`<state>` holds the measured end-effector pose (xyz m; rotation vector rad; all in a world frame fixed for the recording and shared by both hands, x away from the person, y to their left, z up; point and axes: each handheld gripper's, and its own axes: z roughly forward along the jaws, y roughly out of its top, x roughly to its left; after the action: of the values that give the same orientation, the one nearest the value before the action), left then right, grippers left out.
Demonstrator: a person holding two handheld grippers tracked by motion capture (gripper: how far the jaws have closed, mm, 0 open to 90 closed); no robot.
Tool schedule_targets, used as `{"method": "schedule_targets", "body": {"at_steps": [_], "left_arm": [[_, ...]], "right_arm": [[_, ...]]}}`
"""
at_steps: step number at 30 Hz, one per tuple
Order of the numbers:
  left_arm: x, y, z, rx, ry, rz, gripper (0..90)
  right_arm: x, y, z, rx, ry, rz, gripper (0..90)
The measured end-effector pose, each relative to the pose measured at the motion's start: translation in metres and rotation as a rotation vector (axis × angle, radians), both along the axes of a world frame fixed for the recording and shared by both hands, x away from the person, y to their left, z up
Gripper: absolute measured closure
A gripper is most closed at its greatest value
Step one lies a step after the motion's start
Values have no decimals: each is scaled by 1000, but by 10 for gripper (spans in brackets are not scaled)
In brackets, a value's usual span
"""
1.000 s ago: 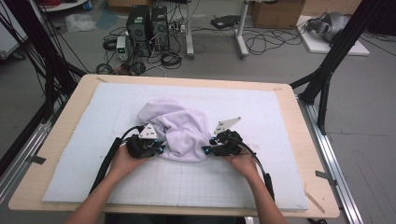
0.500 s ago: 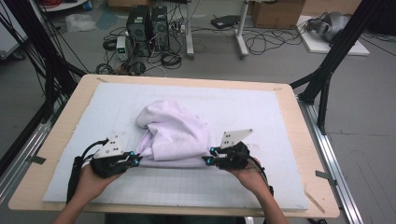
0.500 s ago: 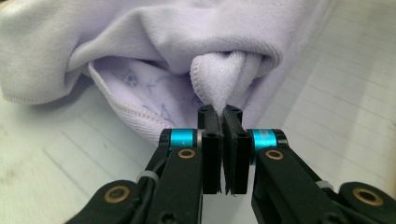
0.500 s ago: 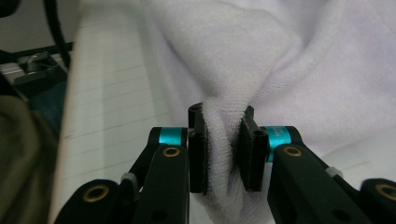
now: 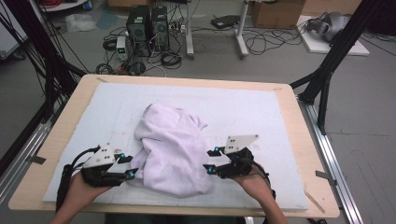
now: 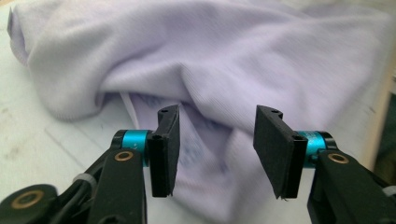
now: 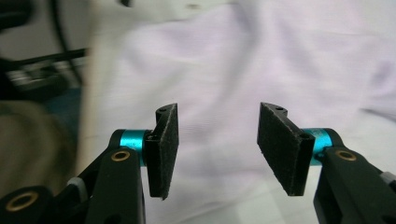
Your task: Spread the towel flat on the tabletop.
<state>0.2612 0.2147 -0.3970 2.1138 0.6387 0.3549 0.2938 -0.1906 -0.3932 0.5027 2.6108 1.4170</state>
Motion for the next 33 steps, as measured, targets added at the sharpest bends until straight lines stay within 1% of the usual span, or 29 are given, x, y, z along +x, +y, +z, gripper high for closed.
{"method": "schedule_targets", "body": {"at_steps": [1, 2, 4, 5, 6, 8, 9, 11, 12, 13, 14, 15, 16, 17, 18, 19, 20, 21, 24, 25, 26, 28, 30, 31, 32, 33], "left_arm": [[6, -3, -1, -5, 3, 1, 503], [14, -8, -3, -5, 6, 4, 501], [29, -18, -7, -8, 23, 8, 492], [36, -23, -10, -3, 31, 7, 491], [45, -29, -13, 7, 38, 15, 491], [56, -35, -19, 20, 53, 28, 498], [61, -38, -23, 35, 66, 31, 519], [68, -42, -31, 65, 96, 35, 631], [70, -43, -34, 80, 114, 32, 676], [70, -43, -36, 79, 118, 27, 717], [70, -43, -35, 78, 110, 24, 762], [68, -42, -32, 85, 104, 19, 805], [67, -41, -31, 87, 105, 15, 827], [64, -39, -29, 83, 107, 11, 835], [60, -36, -26, 77, 102, 7, 839], [58, -34, -25, 69, 99, 3, 841], [53, -31, -22, 62, 95, 2, 842], [48, -28, -20, 59, 91, -2, 842], [29, -19, -16, 51, 75, -10, 843], [24, -17, -16, 49, 71, -12, 844], [16, -14, -14, 42, 68, -18, 845], [4, -10, -12, 32, 62, -27, 847], [-11, -6, -9, 32, 54, -44, 848], [-16, -5, -8, 29, 55, -48, 847], [-22, -4, -7, 23, 58, -58, 847], [-27, -4, -5, 22, 52, -66, 846]], "right_arm": [[9, 2, -4, -15, -6, -27, 480], [13, 4, -6, -29, -13, -39, 480], [24, 10, -13, -49, -27, -61, 482], [28, 13, -17, -66, -30, -67, 482], [33, 15, -21, -73, -30, -75, 484], [42, 17, -30, -85, -9, -85, 494], [46, 18, -35, -94, 3, -93, 502], [53, 19, -43, -112, 32, -98, 544], [55, 20, -47, -121, 45, -96, 590], [56, 22, -49, -134, 54, -85, 642], [56, 23, -50, -139, 49, -69, 724], [55, 24, -50, -140, 52, -55, 815], [52, 26, -48, -149, 36, -44, 858], [50, 25, -46, -154, 25, -39, 866], [48, 24, -43, -136, 32, -35, 869], [45, 20, -38, -108, 40, -31, 870], [42, 18, -35, -96, 44, -31, 871], [38, 15, -31, -87, 33, -25, 871], [21, 8, -20, -74, 9, -6, 872], [13, 5, -17, -69, 6, 8, 871], [8, 5, -16, -68, 3, 17, 872], [-8, 3, -15, -76, 10, 42, 871], [-18, 2, -15, -83, 11, 68, 872], [-25, 2, -15, -87, 15, 81, 871], [-28, 1, -14, -86, 13, 90, 870], [-33, 1, -13, -80, 18, 102, 869]]}}
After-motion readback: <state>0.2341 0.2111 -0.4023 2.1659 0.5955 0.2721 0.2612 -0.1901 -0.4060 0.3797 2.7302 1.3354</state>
